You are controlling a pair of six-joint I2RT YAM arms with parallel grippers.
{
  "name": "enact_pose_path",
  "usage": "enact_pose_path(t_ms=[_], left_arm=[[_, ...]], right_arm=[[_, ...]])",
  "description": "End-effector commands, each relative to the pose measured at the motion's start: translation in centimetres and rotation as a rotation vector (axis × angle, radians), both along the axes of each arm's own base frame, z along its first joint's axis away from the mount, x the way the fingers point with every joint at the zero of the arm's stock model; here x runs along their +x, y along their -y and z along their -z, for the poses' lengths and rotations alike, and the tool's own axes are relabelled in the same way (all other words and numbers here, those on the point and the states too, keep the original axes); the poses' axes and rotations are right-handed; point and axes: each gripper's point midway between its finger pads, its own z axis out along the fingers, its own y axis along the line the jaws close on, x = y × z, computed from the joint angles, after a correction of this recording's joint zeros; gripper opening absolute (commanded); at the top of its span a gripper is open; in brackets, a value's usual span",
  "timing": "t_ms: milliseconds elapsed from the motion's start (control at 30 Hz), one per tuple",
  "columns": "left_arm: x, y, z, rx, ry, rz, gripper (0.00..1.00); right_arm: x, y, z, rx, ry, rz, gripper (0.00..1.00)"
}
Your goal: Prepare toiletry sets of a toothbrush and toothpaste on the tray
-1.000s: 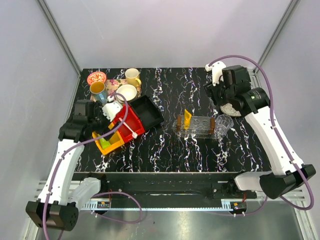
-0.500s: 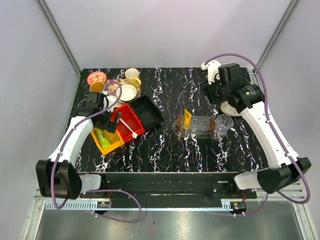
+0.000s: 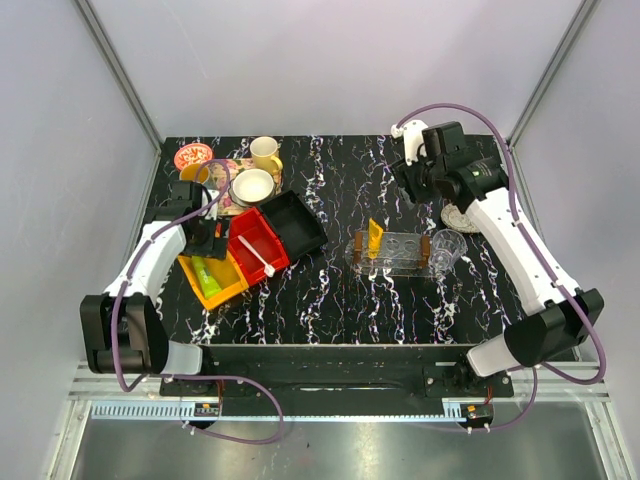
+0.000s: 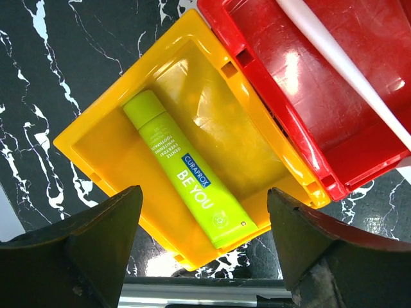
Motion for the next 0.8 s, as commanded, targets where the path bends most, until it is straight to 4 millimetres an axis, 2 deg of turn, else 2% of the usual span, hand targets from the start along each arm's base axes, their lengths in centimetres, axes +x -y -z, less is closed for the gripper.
enact_pose_path(t_ms=[0, 300, 533, 767], left_arm=[[1.5, -0.7, -0.6, 0.006, 0.045, -0.066, 0.82], [1.2, -0.4, -0.2, -0.029, 0.033, -0.168, 0.83], [0.0, -0.1, 1.9, -0.051, -0.034, -0.223, 0.8], [-0.3, -1.6, 2.6, 0.024, -0.023, -0.305, 0.74]], right_arm=[[1.5, -0.5, -1.8, 0.023, 0.069, -0.003, 0.62], [1.4, -0.7, -1.6, 0.037, 0.067, -0.008, 0.61], [1.9, -0.4, -0.4, 0.014, 0.045, 0.011, 0.61], [2.3, -0.7, 0.4, 0.015, 0.023, 0.02, 0.61]])
